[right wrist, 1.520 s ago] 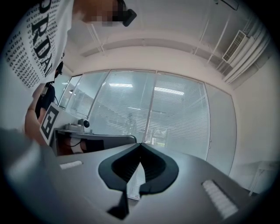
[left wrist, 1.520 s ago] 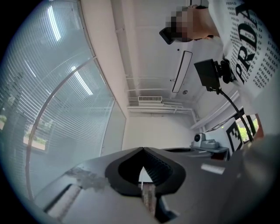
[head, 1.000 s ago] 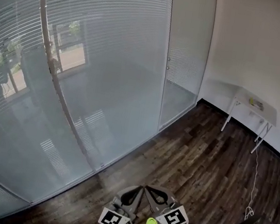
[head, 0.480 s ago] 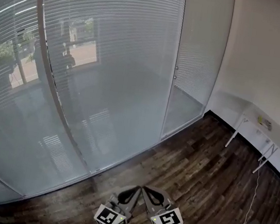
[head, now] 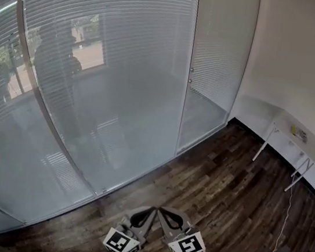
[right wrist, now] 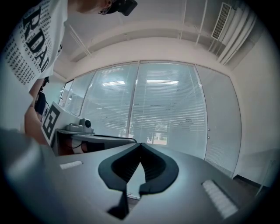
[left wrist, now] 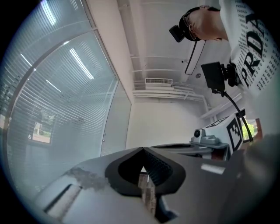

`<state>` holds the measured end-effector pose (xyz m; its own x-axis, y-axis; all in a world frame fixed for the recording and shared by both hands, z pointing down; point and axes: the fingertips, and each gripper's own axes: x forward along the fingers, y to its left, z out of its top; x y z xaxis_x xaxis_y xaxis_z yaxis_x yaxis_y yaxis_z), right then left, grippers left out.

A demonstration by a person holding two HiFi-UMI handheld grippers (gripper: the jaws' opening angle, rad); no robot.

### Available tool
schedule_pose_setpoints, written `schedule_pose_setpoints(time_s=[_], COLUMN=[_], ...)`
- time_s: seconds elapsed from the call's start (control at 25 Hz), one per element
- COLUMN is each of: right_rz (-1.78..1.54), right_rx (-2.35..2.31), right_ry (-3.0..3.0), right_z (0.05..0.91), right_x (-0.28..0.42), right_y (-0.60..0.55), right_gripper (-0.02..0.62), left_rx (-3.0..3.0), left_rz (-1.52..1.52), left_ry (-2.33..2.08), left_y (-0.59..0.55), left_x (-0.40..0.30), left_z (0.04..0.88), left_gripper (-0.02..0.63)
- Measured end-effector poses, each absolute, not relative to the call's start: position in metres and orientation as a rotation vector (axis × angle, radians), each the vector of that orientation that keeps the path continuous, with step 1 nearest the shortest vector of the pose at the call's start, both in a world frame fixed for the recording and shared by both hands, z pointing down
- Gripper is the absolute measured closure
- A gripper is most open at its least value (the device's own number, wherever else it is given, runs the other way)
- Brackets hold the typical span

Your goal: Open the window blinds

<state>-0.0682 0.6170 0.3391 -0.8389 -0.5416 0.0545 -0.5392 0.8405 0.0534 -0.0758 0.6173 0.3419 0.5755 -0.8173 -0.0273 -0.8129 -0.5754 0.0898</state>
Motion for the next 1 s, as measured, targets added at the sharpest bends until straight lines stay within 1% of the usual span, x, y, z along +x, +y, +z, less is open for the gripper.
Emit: schedule_pose_setpoints(time_s=[0.2,0.44,0.64,1.0], right_rz=[-0.033,-0.069,-0.097,-0.115], right_rx=[0.851,0.865,0.901,0.986], right_ry=[-2.949,-2.907,-2.904,-2.913], right_z=[0.343,0.37,0.352,0.341], right_x=[-0.067,-0.079,-0.08,-0.116], right_y=[0.599,0.557,0.504,0.44], right_gripper=[0.588,0.588,0.588,0.588], left_rx=[2.711,2.728,2.754,2.8], left_rz=[-0.1,-0.186,-0.21,-0.293], left_ry=[-1.427,-1.386,-1.369,-1.305], left_y=[0.599,0.557,0.504,0.44], left_x=[-0.075,-0.086,-0.089,-0.126], left_z=[0.342,0.373,0.352,0.339], left_gripper=[0.615,0.615,0.615,0.615])
